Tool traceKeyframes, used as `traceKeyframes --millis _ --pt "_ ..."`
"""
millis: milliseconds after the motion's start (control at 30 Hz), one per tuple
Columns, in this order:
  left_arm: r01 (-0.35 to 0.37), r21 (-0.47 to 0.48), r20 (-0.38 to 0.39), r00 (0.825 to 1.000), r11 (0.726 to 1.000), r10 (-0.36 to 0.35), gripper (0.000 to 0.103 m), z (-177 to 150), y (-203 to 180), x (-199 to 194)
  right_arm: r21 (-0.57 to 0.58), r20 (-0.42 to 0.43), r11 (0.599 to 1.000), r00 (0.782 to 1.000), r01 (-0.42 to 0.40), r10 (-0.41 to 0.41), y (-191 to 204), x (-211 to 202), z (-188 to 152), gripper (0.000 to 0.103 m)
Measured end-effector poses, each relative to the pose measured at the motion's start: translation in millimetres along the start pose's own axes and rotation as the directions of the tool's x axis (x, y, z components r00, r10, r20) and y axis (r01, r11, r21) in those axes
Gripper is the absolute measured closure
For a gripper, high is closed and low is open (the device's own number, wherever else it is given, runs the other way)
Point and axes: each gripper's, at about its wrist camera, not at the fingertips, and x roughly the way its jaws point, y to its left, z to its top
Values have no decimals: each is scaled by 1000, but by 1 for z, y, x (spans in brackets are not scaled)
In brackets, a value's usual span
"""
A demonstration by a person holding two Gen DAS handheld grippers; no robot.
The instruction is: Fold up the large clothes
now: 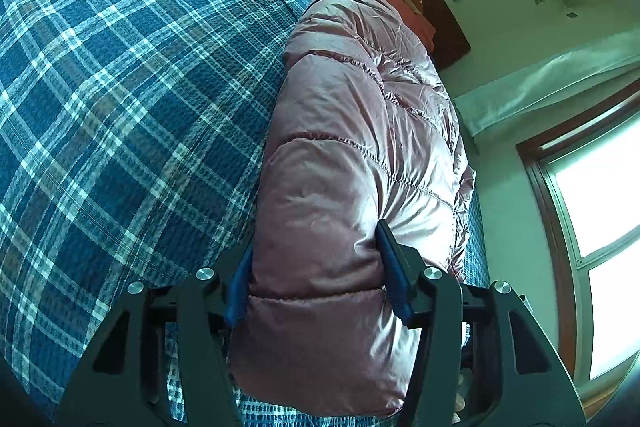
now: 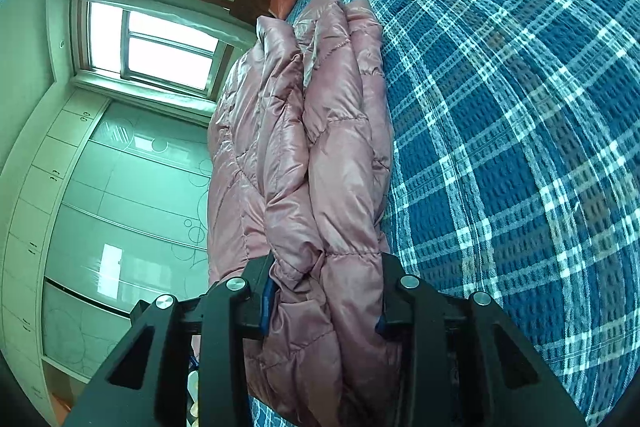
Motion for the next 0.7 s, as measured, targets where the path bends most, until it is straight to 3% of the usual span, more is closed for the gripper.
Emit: traceKeyframes --millis 400,567,700 --pt "-28 -25 14 999 999 29 40 -2 0 -4 22 40 1000 999 17 -18 -20 -18 -8 57" --pt "-103 62 51 994 993 100 39 -6 -12 -17 -2 53 996 995 90 -90 -13 -37 -17 50" --pt "-191 148 102 979 970 177 38 -11 -26 -31 -40 73 980 979 194 -191 -3 -54 -29 45"
